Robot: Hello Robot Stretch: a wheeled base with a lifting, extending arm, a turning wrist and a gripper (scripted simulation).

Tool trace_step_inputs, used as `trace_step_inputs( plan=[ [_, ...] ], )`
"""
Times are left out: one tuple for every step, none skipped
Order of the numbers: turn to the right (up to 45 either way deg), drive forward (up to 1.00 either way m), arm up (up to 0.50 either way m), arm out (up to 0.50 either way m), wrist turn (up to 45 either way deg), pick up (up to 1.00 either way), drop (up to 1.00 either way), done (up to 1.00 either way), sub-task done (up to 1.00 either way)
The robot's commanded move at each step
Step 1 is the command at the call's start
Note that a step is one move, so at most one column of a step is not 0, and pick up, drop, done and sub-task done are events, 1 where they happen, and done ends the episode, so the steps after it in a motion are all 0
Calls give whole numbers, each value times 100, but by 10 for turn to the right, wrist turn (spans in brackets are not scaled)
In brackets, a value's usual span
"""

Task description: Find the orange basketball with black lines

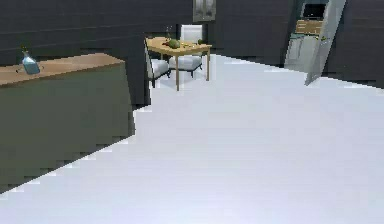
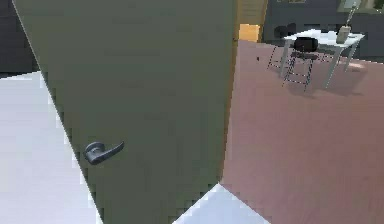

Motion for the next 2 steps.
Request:
trace_step_inputs(
  plan=[
    [0,45,0,0,0,0,0,0,0],
    [270,0,0,0,0,0,0,0,0]
  ],
)
